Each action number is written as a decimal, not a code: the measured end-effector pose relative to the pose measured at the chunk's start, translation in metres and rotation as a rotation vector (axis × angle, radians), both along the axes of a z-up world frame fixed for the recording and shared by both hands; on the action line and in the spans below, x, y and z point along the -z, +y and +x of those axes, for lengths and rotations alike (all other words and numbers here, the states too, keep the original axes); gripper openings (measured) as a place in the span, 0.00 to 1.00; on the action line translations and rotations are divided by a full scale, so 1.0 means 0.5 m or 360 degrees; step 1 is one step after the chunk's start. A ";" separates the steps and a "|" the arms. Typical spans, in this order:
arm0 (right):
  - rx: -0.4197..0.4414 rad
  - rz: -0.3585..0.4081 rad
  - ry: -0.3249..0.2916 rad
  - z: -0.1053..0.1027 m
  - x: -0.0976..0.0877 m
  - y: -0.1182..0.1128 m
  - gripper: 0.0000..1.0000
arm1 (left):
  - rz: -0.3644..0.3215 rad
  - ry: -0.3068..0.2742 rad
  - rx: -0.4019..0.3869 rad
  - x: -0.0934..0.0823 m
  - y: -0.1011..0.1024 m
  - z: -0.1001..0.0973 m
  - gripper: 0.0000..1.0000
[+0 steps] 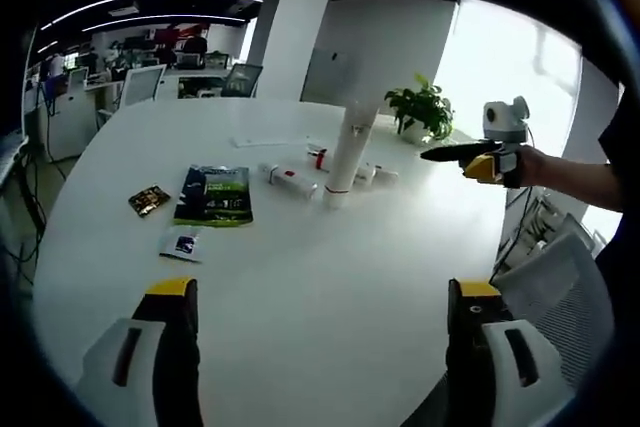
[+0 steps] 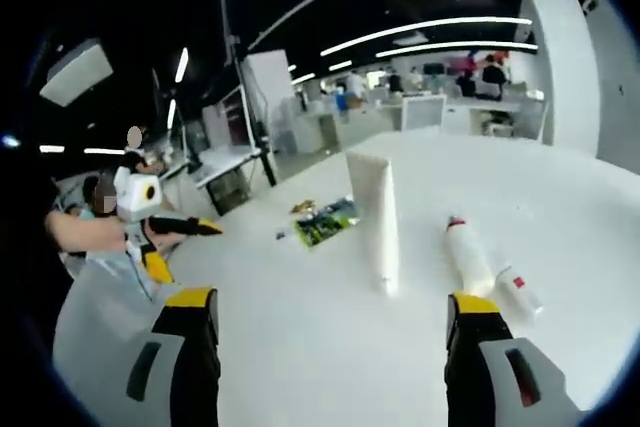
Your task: Arrange the skincare products in the storage area until every visible bottle or jar stands upright without overlapping.
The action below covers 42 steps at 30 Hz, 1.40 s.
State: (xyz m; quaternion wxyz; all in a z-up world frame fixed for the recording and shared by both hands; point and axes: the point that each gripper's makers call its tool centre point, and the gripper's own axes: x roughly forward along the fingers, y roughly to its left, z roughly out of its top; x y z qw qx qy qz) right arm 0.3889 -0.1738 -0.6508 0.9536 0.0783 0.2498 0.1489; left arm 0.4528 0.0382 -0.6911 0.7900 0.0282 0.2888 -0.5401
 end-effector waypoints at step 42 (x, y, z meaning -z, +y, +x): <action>0.0237 0.0012 0.0102 -0.139 0.019 0.044 0.99 | -0.0015 -0.0004 -0.0072 -0.027 0.058 -0.057 0.99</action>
